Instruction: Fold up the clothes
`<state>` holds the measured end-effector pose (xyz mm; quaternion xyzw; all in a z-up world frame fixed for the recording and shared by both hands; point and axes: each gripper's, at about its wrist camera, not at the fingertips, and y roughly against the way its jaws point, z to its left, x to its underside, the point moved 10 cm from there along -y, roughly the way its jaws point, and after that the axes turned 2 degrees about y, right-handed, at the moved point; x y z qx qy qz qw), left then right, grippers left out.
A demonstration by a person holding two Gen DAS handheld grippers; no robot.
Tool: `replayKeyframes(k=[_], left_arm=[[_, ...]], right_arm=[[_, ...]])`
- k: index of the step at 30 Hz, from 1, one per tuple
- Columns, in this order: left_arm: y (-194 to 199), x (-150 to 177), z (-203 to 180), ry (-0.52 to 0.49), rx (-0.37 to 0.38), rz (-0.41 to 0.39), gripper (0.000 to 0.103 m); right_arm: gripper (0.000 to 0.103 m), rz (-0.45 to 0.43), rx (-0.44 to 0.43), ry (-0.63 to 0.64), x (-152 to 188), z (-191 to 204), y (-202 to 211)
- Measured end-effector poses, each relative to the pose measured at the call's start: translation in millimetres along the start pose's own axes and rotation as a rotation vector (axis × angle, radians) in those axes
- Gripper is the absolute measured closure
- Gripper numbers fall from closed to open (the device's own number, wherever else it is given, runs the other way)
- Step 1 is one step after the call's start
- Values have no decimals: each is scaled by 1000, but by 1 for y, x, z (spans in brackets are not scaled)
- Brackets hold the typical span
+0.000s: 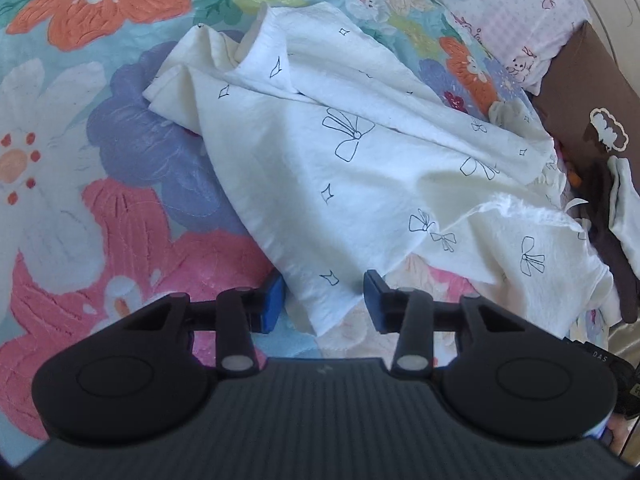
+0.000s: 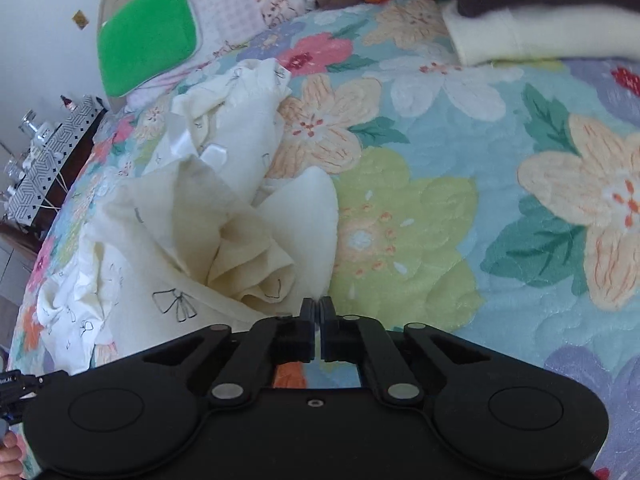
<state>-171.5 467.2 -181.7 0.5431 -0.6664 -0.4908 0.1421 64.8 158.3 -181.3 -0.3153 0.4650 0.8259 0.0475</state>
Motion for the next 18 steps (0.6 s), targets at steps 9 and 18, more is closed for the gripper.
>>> replayKeyframes(k=[9,18], left_arm=[[-15,-10,-3,37,55,-42,45],[98,-84,62,7,-245,-447,102]], right_arm=[[101,-173,80,54,-23,-8,45],[74,-70,-26,-74,-3,-10,28]])
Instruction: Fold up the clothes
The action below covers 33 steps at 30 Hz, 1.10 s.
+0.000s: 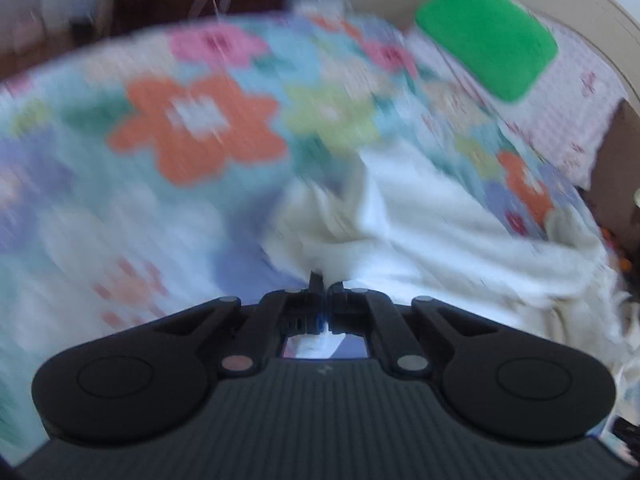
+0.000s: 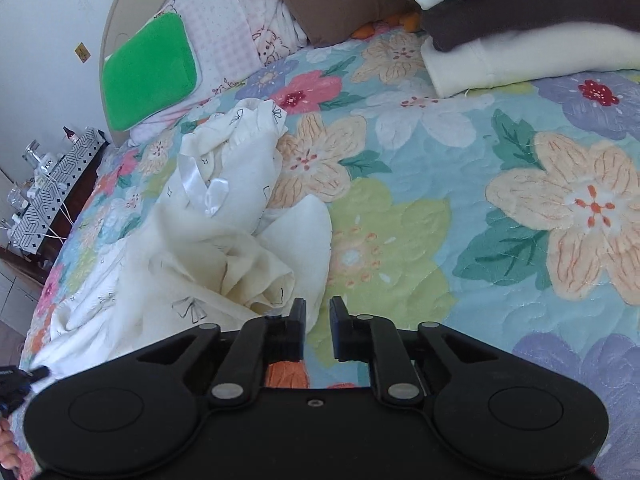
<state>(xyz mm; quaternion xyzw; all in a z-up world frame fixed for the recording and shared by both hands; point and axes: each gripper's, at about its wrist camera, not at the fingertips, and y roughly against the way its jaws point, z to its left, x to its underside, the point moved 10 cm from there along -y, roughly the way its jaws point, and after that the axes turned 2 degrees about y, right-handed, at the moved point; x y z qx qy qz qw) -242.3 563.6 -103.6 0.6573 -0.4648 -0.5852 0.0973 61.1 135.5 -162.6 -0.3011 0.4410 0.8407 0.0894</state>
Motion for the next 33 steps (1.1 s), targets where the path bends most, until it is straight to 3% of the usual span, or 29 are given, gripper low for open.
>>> replayKeyframes(k=[1,3,6,9,14,18,21,22,23,25,28,30,33], left_arm=[[10,-14,14,19,-14,-37,102],[12,-16,37,77,-14,-18,102],[-10,8,54,127,-42,92,102],[-30,29,53,206,-2,193,102],[-35,33,45,164,-10,194,102],[-40,33,41,157,28,224,102],[-45,35,39,101,-3,223,102],[-46,35,38,89,-4,224,102],[-47,36,37,84,-2,225,102],[-46,36,35,68,-10,224,102],[-29,28,32,77,40,219,102],[-17,23,28,82,87,213,101],[-9,21,17,42,112,207,100]], right_arm=[[63,-2,-5,-1,1,1,1],[61,-2,-23,-7,2,4,-1],[61,27,-75,-15,9,17,-12],[60,35,-115,-30,12,30,-16],[42,0,-110,-134,4,25,-19],[42,20,-51,-176,-1,10,-37],[42,36,-72,-211,-4,8,-52],[63,35,-85,-203,-7,11,-55],[97,12,-76,-168,-13,15,-52],[98,-52,-39,-83,-27,25,-41],[99,-204,-23,44,-50,46,8],[99,-310,-26,55,-52,45,48],[99,-281,95,66,-17,20,75]])
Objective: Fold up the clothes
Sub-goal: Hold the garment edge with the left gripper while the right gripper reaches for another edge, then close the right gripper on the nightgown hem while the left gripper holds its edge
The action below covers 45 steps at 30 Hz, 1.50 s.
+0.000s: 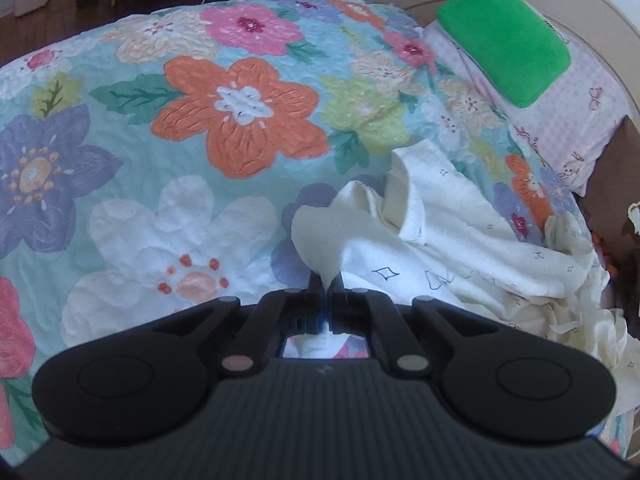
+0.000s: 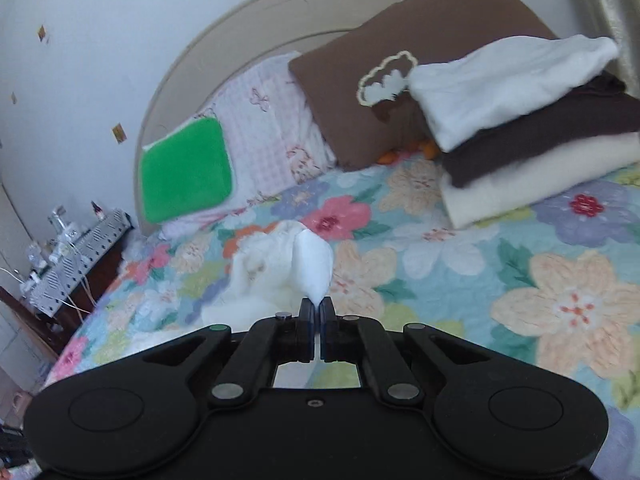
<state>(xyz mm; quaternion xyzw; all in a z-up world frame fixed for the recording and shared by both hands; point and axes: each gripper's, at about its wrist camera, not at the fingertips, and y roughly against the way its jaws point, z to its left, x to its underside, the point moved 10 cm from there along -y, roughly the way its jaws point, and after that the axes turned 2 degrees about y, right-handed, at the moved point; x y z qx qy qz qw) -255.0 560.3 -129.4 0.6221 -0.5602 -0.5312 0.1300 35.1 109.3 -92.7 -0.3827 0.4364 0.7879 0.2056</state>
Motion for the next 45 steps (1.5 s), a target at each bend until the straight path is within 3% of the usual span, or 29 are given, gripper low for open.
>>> replayKeyframes(k=[3,5,10,13,15,16,17,19,22,26,29,31,33,34,35,36,37,42,45], left_arm=[[-10,10,-7,-8,13,50,100],[-18,19,-11,-1,26,90,101],[-16,16,-12,-60,-23,67,99],[-22,19,-9,-53,-27,88,99],[-24,20,-7,-41,-27,96,99],[-24,19,-6,-36,-26,94,99],[-24,18,-5,-23,-28,89,98],[-24,18,-2,3,-26,90,93],[-29,21,0,26,-11,113,93],[-33,27,-7,24,24,135,93],[-41,32,-4,0,-16,149,93],[-47,34,-2,-17,-43,159,94],[-50,36,-1,-28,-60,165,94],[-50,36,-1,-30,-61,165,94],[-49,36,-2,-39,-61,160,94],[-48,36,-2,-45,-62,152,94],[-46,35,-3,-51,-63,145,94],[-33,25,-8,-104,-89,75,94],[-26,22,-14,-122,-75,54,96]], right_arm=[[99,188,199,67,53,-32,4],[99,272,234,37,74,-42,6],[99,293,245,169,75,-24,13],[97,283,302,253,75,-20,22],[92,243,346,286,68,-20,35],[80,222,368,302,65,-20,41],[57,215,364,278,60,-21,46],[35,216,308,185,51,-22,50],[35,227,164,62,44,-17,42],[35,288,112,49,40,-13,-2],[35,323,67,55,37,-3,-44],[35,317,114,135,38,-2,-70],[35,335,90,132,44,-2,-85],[43,345,69,126,47,-2,-92],[78,345,58,133,49,-1,-93],[90,342,51,146,49,1,-92],[96,328,64,176,48,3,-87],[101,237,88,277,27,12,-28],[101,227,32,262,26,12,10]])
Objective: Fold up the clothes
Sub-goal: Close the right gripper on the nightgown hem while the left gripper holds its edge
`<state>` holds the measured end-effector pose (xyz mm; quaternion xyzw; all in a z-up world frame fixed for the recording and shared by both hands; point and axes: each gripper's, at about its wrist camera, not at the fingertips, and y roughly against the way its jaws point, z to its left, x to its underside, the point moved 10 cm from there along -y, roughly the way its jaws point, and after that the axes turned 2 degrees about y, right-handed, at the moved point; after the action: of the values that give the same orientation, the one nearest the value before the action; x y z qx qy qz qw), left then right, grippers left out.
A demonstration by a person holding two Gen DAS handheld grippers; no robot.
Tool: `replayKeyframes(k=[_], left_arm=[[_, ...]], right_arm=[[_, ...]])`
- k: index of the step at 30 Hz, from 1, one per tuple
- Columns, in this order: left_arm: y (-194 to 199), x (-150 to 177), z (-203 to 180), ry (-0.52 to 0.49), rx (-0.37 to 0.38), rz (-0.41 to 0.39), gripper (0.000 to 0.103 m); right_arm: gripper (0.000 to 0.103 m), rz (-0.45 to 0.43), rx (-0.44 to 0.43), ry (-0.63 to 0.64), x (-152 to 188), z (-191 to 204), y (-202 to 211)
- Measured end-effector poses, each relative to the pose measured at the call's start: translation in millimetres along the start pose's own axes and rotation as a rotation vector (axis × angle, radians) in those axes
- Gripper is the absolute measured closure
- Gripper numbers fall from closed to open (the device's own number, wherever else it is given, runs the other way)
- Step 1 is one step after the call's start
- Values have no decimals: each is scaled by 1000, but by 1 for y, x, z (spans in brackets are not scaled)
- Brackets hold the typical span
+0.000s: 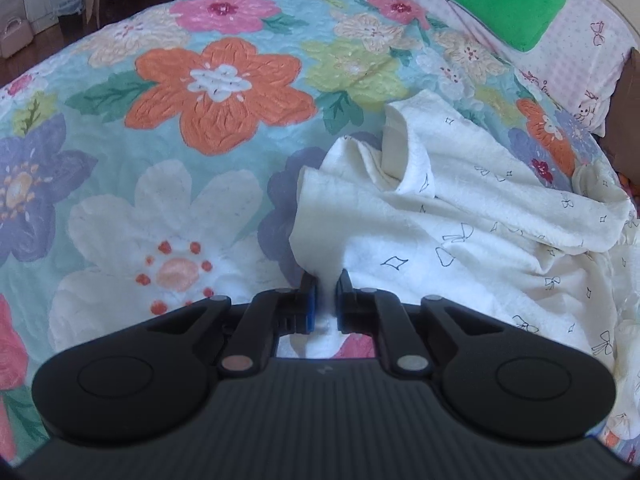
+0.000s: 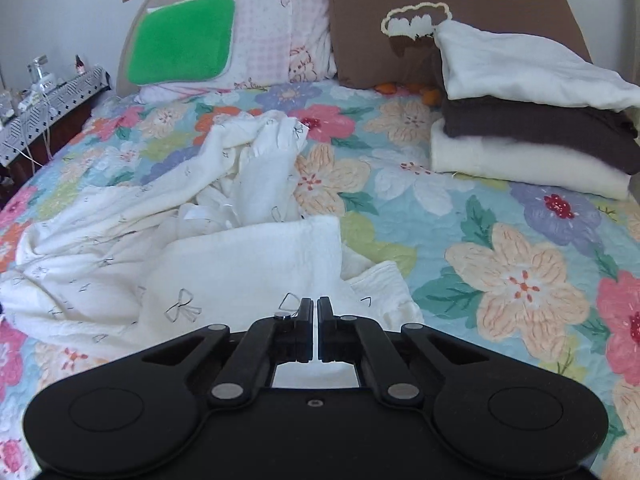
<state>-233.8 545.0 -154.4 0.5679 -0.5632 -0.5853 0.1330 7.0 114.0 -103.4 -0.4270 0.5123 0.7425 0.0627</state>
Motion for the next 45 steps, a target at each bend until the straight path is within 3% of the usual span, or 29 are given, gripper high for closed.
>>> replayKeyframes(k=[4,7,9,11,13,15,19,20,21,23,25,26,27,31,33,36,39,41,43,45], left_arm=[[4,-1,-4,-3,22,-5,96],[-1,4,-4,11,27,23,96],[-6,9,-3,20,24,45,96],[-11,13,-1,29,21,67,95],[-18,19,1,37,12,97,94],[-22,20,4,48,13,109,93],[-25,21,4,76,30,112,91],[-26,21,5,119,60,110,84],[-26,21,6,167,93,107,72],[-28,20,9,246,146,104,67],[-27,19,6,215,150,107,71],[-27,18,4,199,149,105,90],[-26,18,3,185,149,102,98],[-20,12,2,301,251,85,98],[-14,7,4,299,239,58,98],[-6,2,9,246,164,22,98],[0,-1,12,250,165,10,99],[6,-5,12,243,165,-7,99],[12,-9,11,210,145,-30,99],[13,-11,9,177,126,-41,99]], right_arm=[[101,16,-106,-27,12,-3,23],[91,53,-130,-70,11,-6,7],[79,60,-137,-85,4,-7,-9],[49,69,-124,-102,-5,-7,-28],[36,94,-70,-110,-12,-11,-50],[36,134,20,-95,-15,-16,-74],[36,179,-37,-97,-13,-11,-111],[42,188,-75,-112,-10,-7,-115],[49,181,-112,-118,-8,-1,-115],[86,157,-103,-51,-4,8,-110],[96,130,-74,36,-4,16,-97],[97,118,-76,58,-5,20,-89],[97,105,-79,80,-7,23,-80],[100,104,-72,129,-9,26,-43],[100,97,-79,152,-5,27,-27],[101,97,-83,185,6,27,-6],[101,110,-119,196,16,29,10],[101,131,-178,200,26,35,21],[100,215,-307,149,42,47,32],[100,292,-470,21,56,61,44]])
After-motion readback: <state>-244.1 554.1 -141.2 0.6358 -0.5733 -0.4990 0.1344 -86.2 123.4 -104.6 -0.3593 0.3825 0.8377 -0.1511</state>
